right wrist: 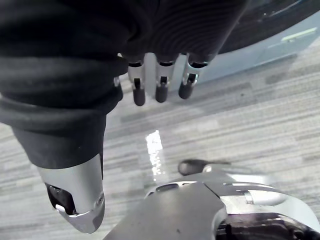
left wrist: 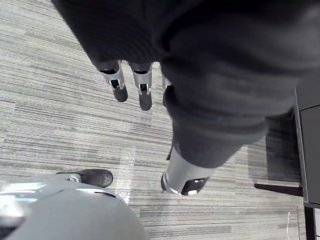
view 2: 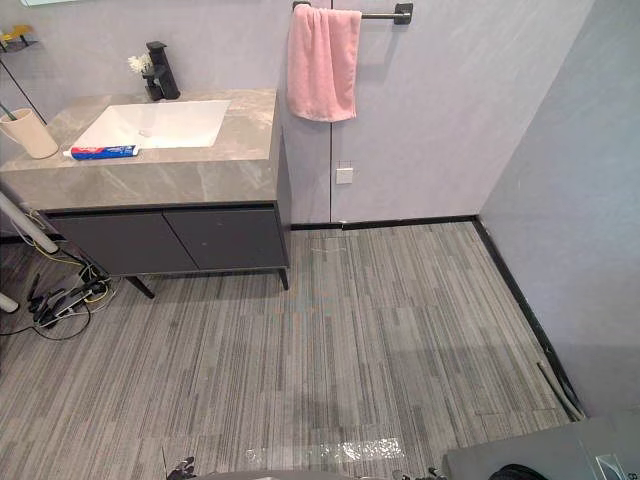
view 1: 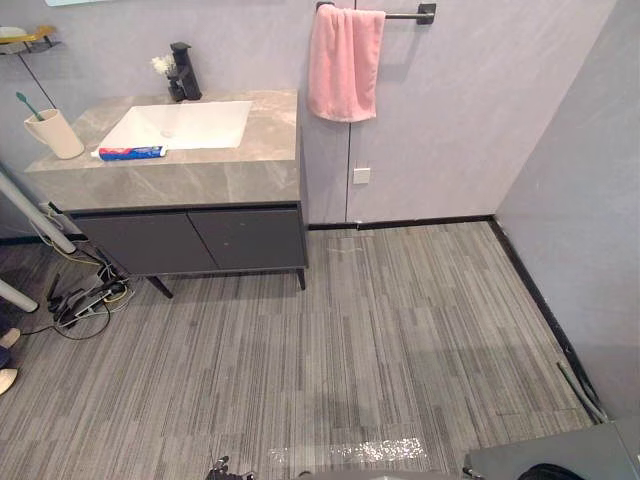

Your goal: Organize washtable

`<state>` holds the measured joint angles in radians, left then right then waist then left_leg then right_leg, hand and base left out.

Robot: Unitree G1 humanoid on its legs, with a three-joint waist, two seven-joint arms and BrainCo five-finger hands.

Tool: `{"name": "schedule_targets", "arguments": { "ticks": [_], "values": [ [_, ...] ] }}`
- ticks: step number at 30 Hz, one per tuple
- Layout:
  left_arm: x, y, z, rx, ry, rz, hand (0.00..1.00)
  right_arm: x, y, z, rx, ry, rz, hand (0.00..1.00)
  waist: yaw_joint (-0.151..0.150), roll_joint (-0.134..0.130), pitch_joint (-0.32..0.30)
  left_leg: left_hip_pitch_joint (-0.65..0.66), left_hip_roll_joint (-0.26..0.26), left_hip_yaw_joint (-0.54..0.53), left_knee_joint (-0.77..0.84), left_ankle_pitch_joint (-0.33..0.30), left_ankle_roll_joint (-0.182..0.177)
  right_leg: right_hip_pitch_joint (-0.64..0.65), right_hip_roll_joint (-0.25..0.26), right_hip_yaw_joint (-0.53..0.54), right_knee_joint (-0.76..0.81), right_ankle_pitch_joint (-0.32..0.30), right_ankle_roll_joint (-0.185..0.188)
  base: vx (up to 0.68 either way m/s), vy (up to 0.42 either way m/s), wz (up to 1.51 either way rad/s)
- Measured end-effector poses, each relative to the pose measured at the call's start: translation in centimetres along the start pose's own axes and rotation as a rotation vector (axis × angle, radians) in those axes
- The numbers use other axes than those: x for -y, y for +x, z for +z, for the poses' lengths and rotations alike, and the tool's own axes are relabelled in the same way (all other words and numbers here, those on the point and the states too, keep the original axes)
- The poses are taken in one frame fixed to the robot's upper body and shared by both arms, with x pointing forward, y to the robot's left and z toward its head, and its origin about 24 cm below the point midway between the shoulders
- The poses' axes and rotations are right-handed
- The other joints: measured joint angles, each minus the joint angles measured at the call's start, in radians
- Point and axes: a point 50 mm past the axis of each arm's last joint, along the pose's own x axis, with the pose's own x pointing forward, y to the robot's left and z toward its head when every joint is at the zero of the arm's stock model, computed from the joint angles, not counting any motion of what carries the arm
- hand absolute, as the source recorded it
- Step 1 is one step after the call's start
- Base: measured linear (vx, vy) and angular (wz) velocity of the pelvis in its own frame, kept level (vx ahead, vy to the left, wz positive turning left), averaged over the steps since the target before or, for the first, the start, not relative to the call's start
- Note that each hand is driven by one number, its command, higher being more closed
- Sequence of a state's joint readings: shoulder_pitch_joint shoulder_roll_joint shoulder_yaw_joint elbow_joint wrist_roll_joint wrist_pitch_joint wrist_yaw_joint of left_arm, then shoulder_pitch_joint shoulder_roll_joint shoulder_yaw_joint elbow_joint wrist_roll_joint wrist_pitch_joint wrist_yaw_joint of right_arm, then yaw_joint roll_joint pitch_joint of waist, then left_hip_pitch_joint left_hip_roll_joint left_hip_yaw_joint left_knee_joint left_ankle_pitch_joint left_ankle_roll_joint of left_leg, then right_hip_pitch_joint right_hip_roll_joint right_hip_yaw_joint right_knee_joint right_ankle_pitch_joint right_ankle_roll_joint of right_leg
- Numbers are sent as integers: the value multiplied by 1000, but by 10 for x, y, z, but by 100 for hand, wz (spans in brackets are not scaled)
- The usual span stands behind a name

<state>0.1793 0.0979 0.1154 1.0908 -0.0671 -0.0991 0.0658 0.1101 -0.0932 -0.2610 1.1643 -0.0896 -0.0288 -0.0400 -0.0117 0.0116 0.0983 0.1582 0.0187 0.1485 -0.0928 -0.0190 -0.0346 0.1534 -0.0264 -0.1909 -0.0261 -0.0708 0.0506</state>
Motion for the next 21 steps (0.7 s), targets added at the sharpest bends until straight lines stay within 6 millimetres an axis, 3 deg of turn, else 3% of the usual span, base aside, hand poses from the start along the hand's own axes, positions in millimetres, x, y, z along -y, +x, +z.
{"name": "schedule_targets", "arguments": {
  "ticks": [21],
  "values": [
    [-1, 0, 1, 4, 4, 0, 0, -1, 0, 1, 2, -2, 2, 0, 0, -7, 4, 0, 0, 1, 0, 0, 0, 1, 0, 0, -2, 0, 0, 0, 0, 0]
  ]
}}
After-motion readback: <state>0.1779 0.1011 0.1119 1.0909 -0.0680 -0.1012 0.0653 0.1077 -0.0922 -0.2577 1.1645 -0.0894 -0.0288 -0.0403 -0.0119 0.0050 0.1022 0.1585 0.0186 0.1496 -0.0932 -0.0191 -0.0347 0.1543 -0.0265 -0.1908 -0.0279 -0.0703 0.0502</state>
